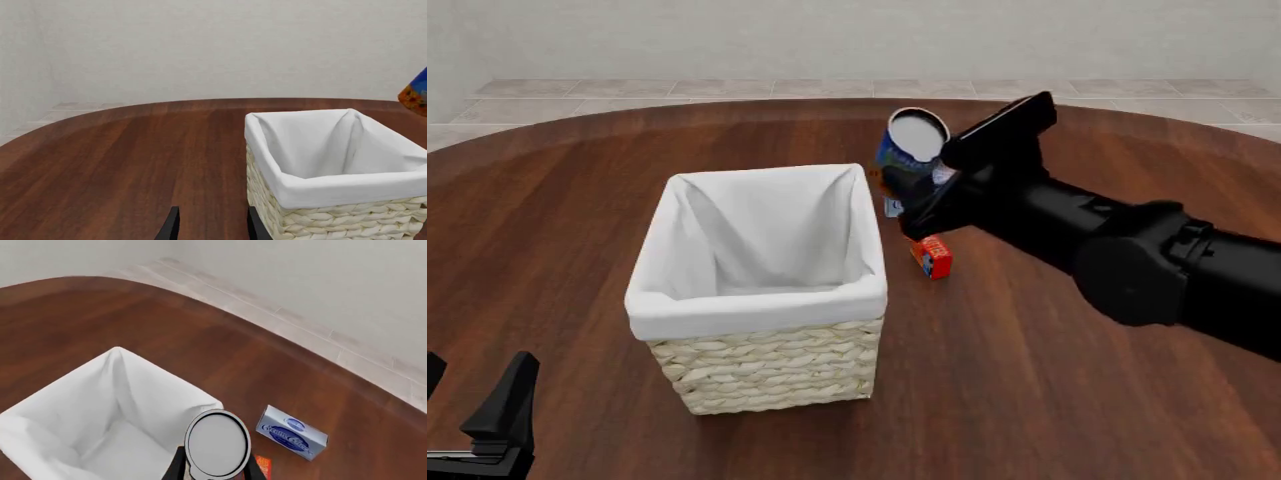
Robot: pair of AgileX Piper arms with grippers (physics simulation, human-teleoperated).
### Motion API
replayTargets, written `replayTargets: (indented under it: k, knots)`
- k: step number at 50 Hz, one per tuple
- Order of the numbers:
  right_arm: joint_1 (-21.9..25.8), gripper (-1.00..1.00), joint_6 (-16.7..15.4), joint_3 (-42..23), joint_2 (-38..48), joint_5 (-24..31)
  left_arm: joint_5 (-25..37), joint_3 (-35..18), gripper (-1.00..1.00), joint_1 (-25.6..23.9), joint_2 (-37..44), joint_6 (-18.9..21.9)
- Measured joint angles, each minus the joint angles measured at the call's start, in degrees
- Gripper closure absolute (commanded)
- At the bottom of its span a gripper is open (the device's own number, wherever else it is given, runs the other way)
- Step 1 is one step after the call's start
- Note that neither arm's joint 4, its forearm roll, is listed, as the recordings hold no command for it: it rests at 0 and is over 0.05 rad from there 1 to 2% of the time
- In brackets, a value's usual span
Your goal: Pick up the alphabet soup and put it in the basket.
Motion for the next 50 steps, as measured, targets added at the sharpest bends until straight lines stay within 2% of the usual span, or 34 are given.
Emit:
replayTargets:
  k: [31, 50]
  knots:
    - [9.87, 1.0, 0.12, -13.83, 12.48, 4.73, 0.0, 0.0, -1.0, 0.0, 0.0, 0.0]
    - [14.57, 1.0, -1.7, -21.16, 18.59, 10.34, 0.0, 0.0, -1.0, 0.0, 0.0, 0.0]
